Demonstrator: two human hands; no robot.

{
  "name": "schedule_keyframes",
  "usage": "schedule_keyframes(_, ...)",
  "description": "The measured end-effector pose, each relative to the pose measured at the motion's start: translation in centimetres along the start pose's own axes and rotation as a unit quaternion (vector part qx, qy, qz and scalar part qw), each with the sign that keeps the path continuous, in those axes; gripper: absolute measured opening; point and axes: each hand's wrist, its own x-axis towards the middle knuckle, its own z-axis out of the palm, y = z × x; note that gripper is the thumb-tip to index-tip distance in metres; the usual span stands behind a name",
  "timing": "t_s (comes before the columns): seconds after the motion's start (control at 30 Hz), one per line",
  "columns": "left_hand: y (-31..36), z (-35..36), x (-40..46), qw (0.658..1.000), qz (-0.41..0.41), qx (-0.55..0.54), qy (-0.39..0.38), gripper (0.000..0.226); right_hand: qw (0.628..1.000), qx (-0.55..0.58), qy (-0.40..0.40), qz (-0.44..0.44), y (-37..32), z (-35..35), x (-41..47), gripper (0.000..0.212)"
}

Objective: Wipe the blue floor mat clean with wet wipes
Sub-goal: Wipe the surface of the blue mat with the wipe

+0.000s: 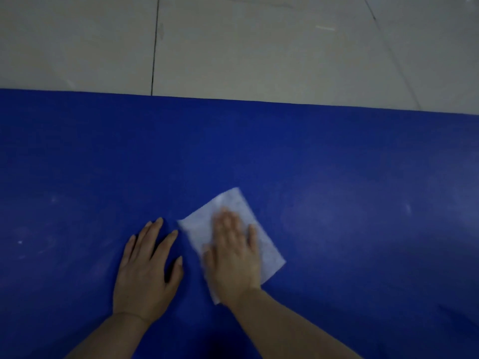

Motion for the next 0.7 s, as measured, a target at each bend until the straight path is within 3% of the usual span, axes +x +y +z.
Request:
schedule_keyframes(0.07, 0.0, 0.0, 0.0, 1.000, 0.000, -0.001, 0.004, 0.054, 0.996, -0.028, 0.015, 0.088, 3.9, -1.3, 0.7, 0.066)
schedule_keyframes(0.13, 0.1, 0.0, 0.0, 1.000, 0.000, -0.001, 0.008, 0.055, 0.985, -0.022, -0.021, 0.169, 7.6, -2.1, 1.0, 0.070)
schedule_keyframes(0.23, 0.1, 0.1, 0.0, 1.000, 0.001, -0.001, 0.011, 0.056, 0.979, -0.011, -0.022, 0.203, 7.8, -2.3, 0.4, 0.069)
schedule_keyframes(0.33, 0.1, 0.1, 0.0, 1.000, -0.001, -0.001, 0.007, 0.055, 0.992, -0.030, 0.013, 0.124, 3.1, -0.7, -0.8, 0.067)
schedule_keyframes(0.43, -0.1, 0.2, 0.0, 1.000, -0.002, 0.002, 0.001, 0.054, 0.999, -0.016, -0.016, -0.045, -1.6, 0.4, -2.5, 0.057)
schedule_keyframes(0.5, -0.1, 0.2, 0.0, 1.000, -0.005, 0.002, -0.003, 0.054, 0.996, -0.025, -0.022, -0.082, -1.3, 0.4, -2.4, 0.055)
schedule_keyframes(0.7, 0.0, 0.1, 0.0, 1.000, 0.000, 0.001, 0.004, 0.056, 0.986, -0.027, -0.027, 0.164, 7.6, -1.8, -0.7, 0.068)
